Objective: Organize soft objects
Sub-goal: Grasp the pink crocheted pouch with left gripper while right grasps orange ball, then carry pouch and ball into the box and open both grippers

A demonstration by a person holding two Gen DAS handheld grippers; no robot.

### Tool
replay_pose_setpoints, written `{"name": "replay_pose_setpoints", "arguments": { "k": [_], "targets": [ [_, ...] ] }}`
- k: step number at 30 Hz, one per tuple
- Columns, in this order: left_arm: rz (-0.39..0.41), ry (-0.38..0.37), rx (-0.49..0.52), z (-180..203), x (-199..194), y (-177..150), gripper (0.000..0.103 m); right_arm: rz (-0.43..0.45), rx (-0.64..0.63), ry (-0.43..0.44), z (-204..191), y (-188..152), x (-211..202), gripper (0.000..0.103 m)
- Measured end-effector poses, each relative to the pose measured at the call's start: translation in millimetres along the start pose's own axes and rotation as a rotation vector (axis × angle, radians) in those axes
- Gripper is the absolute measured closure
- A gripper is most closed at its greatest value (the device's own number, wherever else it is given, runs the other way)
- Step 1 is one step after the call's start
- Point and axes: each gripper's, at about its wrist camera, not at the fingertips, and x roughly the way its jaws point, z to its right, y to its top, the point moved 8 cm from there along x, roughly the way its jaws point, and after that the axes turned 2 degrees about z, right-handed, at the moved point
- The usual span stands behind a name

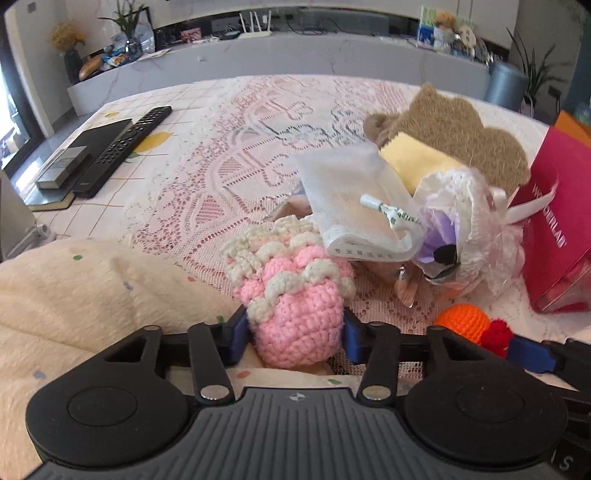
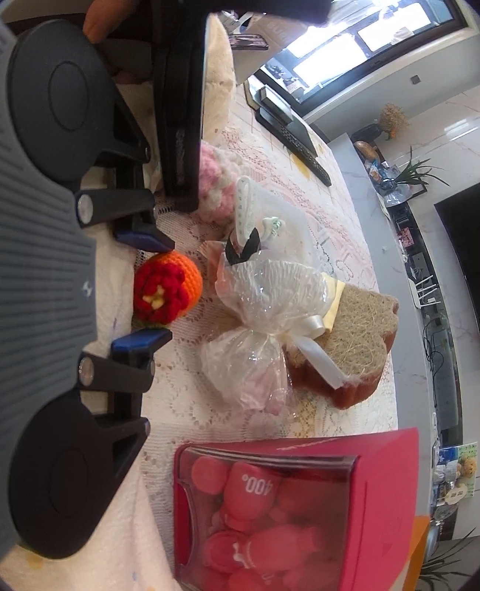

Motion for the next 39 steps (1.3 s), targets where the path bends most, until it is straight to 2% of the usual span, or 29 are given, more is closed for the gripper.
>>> {"name": "replay_pose_setpoints", "arguments": {
  "k": [2,5,17,24,27,31,35,39],
  "targets": [
    [0.036,-0.024,-0.018,-1,-11,-1,0.061,0.007,0.007,0.012,-1,0,-5,0.059],
    [0.091,-0.051,-0.031,-1,-28,-4,0.066,0.026,0.004,0.017,-3,0,-16,0.060],
    [0.302,-0.177,-0.077,7,-84,0,0.068,0.165,0.024,0.010,2,5,-78,0.064],
    [0.380,-0.291,-0.054,41,-119,22,0.068,0.282,0.034,0.006,11,26,-126,0.065],
    [0.375,-0.363,-0.025,66,-131,37,0.068,0.317,0.040,-0.021,22,37,-148,0.065],
    [0.328,-0.488,0.040,114,-136,60,0.068,0.377,0.030,-0.078,52,54,-183,0.066],
    [0.286,-0.602,0.109,168,-137,84,0.068,0.411,0.026,-0.173,98,78,-216,0.066],
    [0.211,-0.688,0.150,223,-127,106,0.068,0.400,0.041,-0.260,152,106,-243,0.066]
  ]
}}
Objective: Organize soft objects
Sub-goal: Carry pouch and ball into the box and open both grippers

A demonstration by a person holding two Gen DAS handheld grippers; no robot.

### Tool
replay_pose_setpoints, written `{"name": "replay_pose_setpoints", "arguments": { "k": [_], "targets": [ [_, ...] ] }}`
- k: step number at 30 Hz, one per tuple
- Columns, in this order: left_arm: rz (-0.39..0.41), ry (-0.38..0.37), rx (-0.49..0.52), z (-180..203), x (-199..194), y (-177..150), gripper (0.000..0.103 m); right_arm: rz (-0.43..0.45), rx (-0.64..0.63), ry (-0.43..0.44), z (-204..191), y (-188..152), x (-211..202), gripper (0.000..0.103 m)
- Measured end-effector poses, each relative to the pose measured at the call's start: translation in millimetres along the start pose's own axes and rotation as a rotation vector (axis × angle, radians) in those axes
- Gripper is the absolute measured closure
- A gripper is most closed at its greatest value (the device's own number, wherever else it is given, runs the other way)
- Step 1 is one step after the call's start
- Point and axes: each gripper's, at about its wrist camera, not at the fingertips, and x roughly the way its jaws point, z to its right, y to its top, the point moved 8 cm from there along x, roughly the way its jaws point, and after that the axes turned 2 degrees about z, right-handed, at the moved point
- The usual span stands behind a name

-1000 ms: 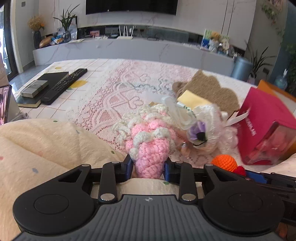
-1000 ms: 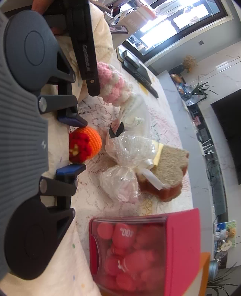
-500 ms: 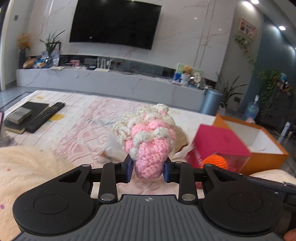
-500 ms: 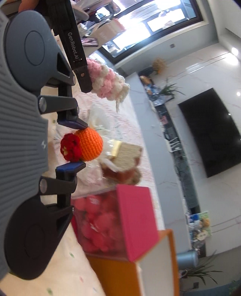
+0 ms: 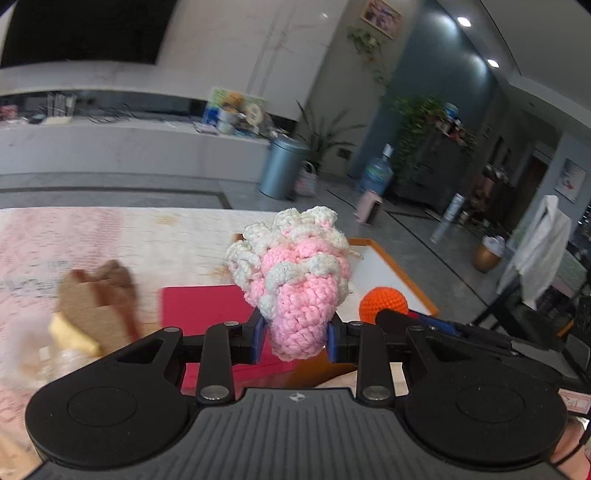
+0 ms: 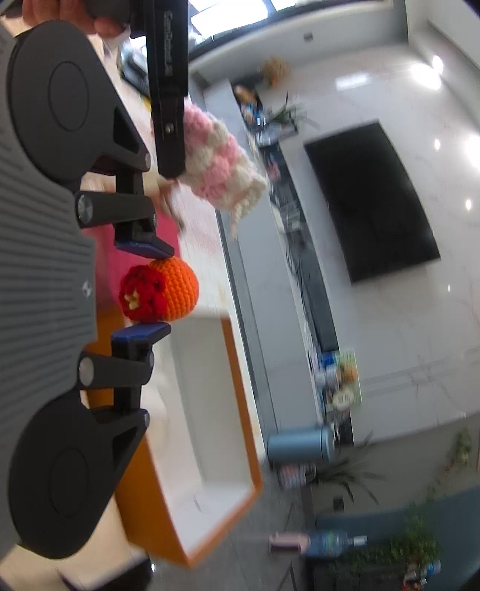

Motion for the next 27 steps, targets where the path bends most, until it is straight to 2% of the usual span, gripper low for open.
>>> {"name": "replay_pose_setpoints", "arguments": {
  "k": [3,7,10,13,16,17,22,27],
  "targets": [
    [-0.074,-0.043,-0.003,21,40,12,0.068,-0.037,-0.036,-0.036,34,25,7,0.066],
    [-0.186,-0.103,-0.042,51,94,12,0.068,-0.151,-0.109,-0.088,80,42,30,0.066],
    [-0.258,-0.100,-0.046,62,133,10,0.068,-0.271,-0.150,-0.133,114,42,53,0.066],
    [-0.392,-0.086,-0.085,67,180,-5,0.068,-0.389,-0.158,-0.140,147,37,77,0.066],
    [-0.478,-0.076,-0.125,65,216,-22,0.068,-0.504,-0.166,-0.149,172,28,102,0.066],
    [-0.505,-0.084,-0.148,65,223,-29,0.068,-0.538,-0.173,-0.147,176,24,110,0.066],
    [-0.581,-0.026,-0.184,53,244,-52,0.068,-0.682,-0.291,-0.150,183,-3,133,0.066],
    [-0.626,0.002,-0.197,46,251,-63,0.064,-0.772,-0.300,-0.130,196,-21,144,0.066]
  ]
}}
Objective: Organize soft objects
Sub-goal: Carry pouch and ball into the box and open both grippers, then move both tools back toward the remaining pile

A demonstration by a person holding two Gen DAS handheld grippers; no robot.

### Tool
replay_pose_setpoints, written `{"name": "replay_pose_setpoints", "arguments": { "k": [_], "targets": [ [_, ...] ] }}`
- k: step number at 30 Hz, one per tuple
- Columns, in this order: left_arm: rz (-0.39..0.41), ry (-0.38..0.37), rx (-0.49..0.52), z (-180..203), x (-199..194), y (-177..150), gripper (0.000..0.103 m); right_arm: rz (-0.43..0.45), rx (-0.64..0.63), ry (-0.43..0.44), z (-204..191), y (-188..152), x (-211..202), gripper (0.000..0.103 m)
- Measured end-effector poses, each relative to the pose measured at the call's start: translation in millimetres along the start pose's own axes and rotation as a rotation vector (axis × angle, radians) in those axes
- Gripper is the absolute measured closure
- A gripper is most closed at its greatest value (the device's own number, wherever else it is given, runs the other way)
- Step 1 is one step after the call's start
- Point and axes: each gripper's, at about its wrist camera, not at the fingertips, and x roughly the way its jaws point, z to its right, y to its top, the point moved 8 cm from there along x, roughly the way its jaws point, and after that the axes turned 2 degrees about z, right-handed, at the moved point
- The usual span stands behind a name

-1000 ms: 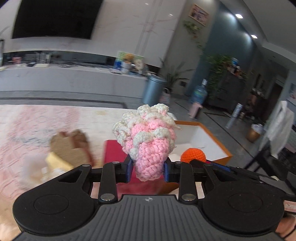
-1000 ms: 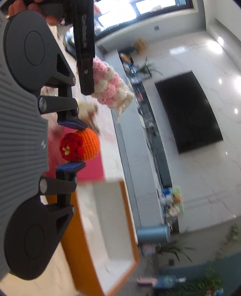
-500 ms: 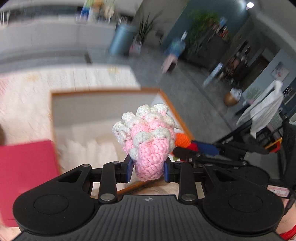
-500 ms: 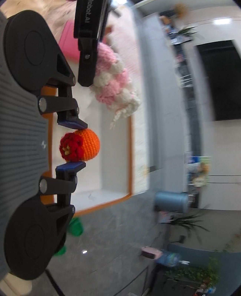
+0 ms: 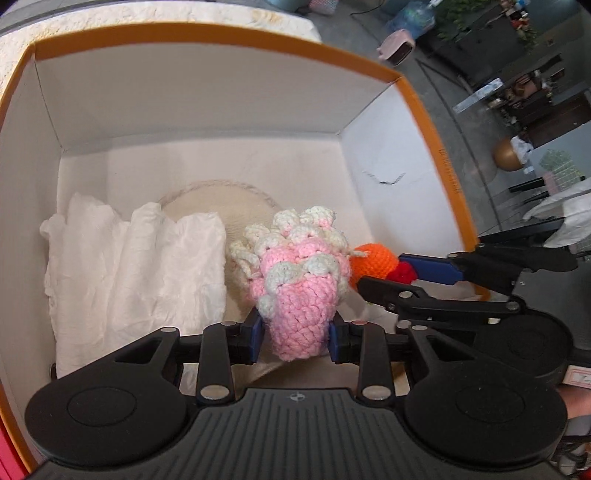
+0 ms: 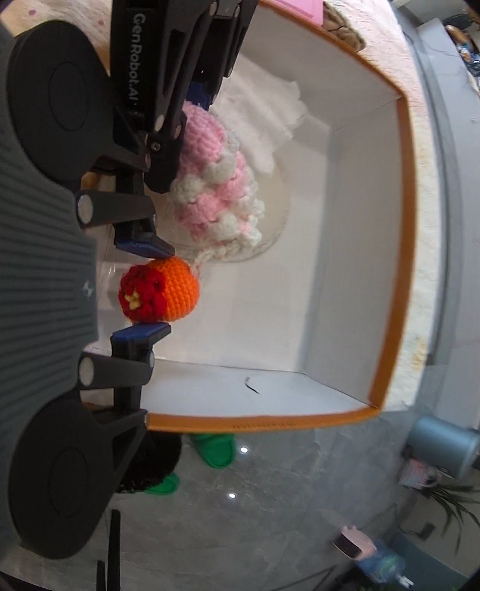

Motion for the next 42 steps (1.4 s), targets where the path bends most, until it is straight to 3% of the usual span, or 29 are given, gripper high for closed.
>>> {"name": "replay_pose_setpoints", "arguments": {
  "k": [6,10,11,14,24,34,42],
  "targets": [
    [0.004,-0.015,-0.043,-8,-9,-6,0.052,-0.024,0.000,0.007,5,7,4,0.066],
    [0.038,-0.016,-0.063,-16,-23,-9,0.034,-0.030,0.009,-0.001,5,9,-3,0.062],
    [0.048,-0.025,-0.071,-17,-28,-10,0.029,-0.026,0.006,-0.013,3,10,-5,0.057],
    [0.073,-0.054,-0.079,-22,-41,-13,0.027,-0.013,0.007,-0.036,0,12,-15,0.049],
    [0.172,-0.124,-0.049,-24,-101,-23,0.024,0.070,0.006,-0.091,-28,16,-65,0.043],
    [0.472,-0.043,0.079,-20,-191,-53,0.025,0.282,-0.033,-0.075,-113,5,-123,0.043],
    [0.673,0.060,0.146,-50,-250,-94,0.028,0.553,0.126,0.094,-194,-20,-149,0.043]
  ]
}}
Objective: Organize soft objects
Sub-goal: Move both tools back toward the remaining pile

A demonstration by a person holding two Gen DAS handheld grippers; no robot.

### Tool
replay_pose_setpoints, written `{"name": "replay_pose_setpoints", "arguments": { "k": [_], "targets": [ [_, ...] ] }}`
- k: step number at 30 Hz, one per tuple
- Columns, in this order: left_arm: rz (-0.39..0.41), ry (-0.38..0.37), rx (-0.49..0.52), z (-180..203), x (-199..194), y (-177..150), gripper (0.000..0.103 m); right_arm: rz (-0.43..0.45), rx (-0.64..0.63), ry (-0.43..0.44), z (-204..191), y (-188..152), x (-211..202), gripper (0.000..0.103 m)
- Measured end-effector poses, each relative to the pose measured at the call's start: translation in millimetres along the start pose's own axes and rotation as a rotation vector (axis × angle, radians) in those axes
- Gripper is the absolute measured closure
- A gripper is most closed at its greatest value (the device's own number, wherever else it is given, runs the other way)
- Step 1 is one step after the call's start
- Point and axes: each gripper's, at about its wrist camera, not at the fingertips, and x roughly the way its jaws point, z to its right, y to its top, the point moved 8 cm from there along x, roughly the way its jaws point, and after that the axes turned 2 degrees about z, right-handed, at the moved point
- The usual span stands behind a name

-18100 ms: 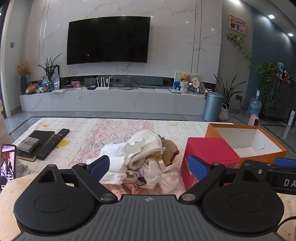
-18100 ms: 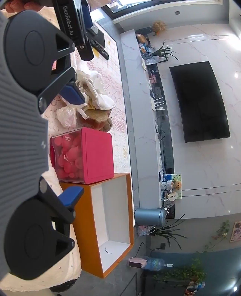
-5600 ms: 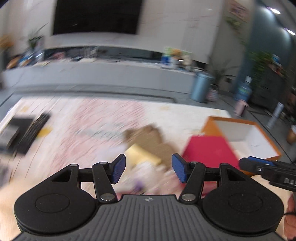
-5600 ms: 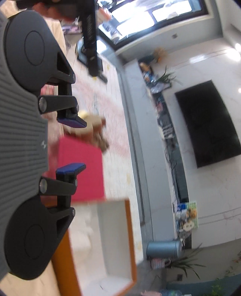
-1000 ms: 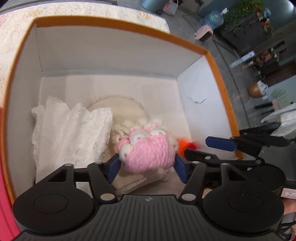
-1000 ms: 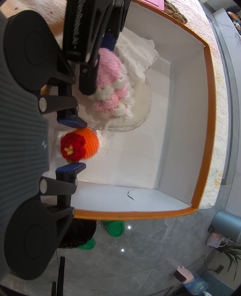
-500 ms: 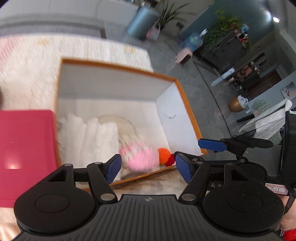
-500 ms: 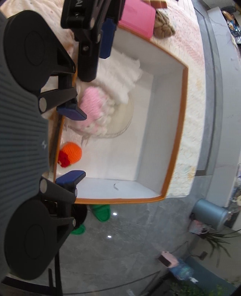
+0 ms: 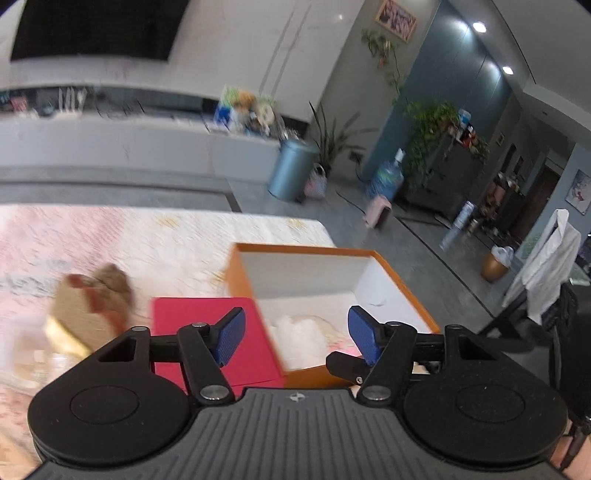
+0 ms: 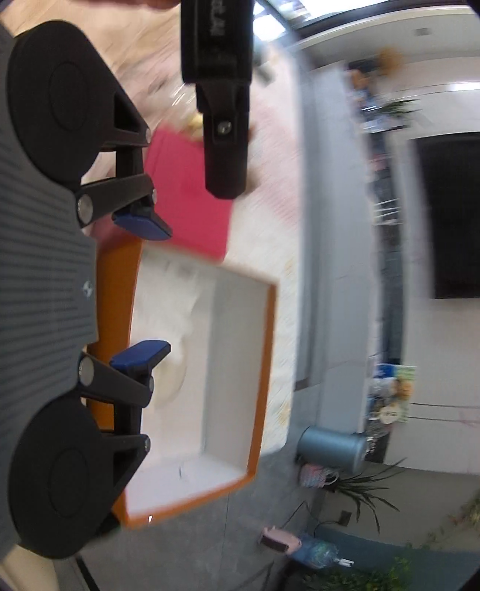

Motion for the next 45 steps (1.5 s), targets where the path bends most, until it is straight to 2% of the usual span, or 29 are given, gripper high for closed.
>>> {"name": "replay_pose_setpoints", "arguments": {
  "k": [3,6,9,13,15,18,22,24,26,27,30,34,40,41,45],
  "targets": [
    [0.051,0.057,0.017,-17,-21,-6,0.029,0.067,0.080,0.040,-26,-14,-1,0.043],
    [0.087,0.081,-0.012,-40,-41,-19,0.029,0.119,0.122,0.073,-52,-30,4,0.044],
    [0.136,0.146,0.006,-61,-57,-31,0.032,0.175,0.139,0.067,-78,-44,11,0.044],
    [0.171,0.158,-0.078,-93,-72,-46,0.033,0.192,0.136,0.055,-105,-60,18,0.044],
    [0.178,0.201,-0.062,-106,-77,-52,0.033,0.194,0.141,0.054,-115,-64,20,0.044],
    [0.147,0.243,-0.075,-132,-87,-64,0.033,0.155,0.121,0.043,-129,-71,25,0.044],
    [0.022,0.165,-0.199,-167,-89,-85,0.034,0.157,0.037,0.019,-146,-79,31,0.044],
    [0.002,0.174,-0.225,-179,-88,-91,0.035,0.151,0.020,0.026,-152,-84,37,0.045],
    [0.000,0.216,-0.196,-186,-86,-96,0.047,0.136,-0.003,0.029,-157,-87,45,0.049],
    [0.006,0.228,-0.183,-188,-86,-96,0.048,0.128,-0.017,0.030,-159,-88,48,0.052],
    [0.023,0.244,-0.150,-192,-83,-96,0.049,0.103,-0.056,0.051,-170,-90,60,0.056],
    [-0.020,0.285,-0.035,-201,-71,-93,0.049,0.079,-0.089,0.106,-187,-85,78,0.058],
    [-0.044,0.297,-0.103,-233,-60,-82,0.049,0.063,-0.182,0.148,-219,-75,111,0.055],
    [-0.045,0.302,-0.105,-236,-58,-80,0.049,0.060,-0.194,0.149,-222,-73,116,0.053],
    [-0.049,0.314,-0.133,-250,-46,-76,0.047,0.052,-0.205,0.141,-225,-66,135,0.052]
  ]
}}
